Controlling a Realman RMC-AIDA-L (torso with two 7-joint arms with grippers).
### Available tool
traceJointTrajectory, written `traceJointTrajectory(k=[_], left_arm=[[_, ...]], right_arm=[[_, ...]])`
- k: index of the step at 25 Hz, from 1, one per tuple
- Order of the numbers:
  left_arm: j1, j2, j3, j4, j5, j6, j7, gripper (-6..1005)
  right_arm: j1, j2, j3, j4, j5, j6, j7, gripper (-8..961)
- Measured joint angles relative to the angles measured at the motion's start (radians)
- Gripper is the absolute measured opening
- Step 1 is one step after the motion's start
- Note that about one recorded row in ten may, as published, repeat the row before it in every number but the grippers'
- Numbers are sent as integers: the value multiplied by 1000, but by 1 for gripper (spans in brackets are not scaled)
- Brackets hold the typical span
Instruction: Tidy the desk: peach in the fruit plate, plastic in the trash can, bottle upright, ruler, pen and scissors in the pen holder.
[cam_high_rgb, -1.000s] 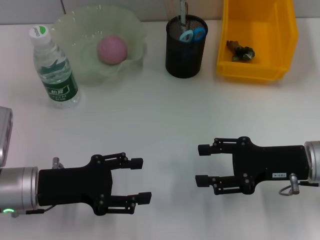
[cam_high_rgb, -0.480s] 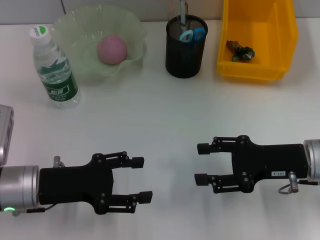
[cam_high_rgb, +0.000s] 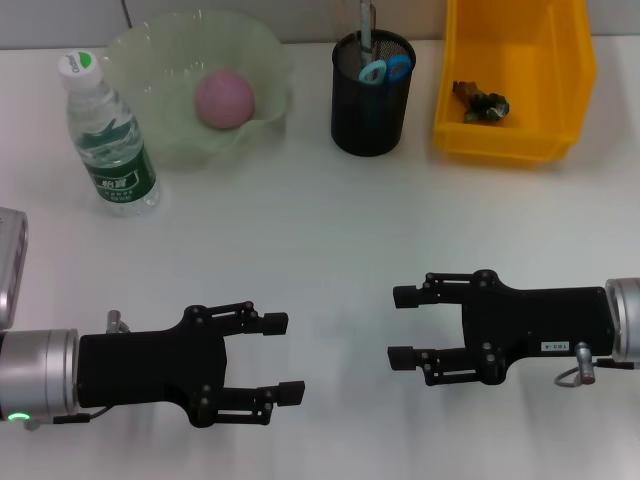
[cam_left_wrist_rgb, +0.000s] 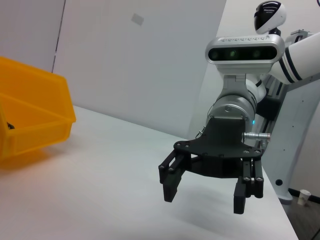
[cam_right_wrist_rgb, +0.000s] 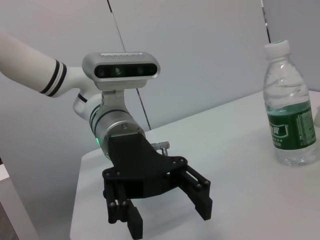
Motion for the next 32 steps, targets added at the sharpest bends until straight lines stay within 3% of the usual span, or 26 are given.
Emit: traceJointTrajectory(k=[32], left_arm=[[0,-1,-1,0,0,5,-4,805]], right_arm=[[22,-2,-4,10,0,1,-5,744]])
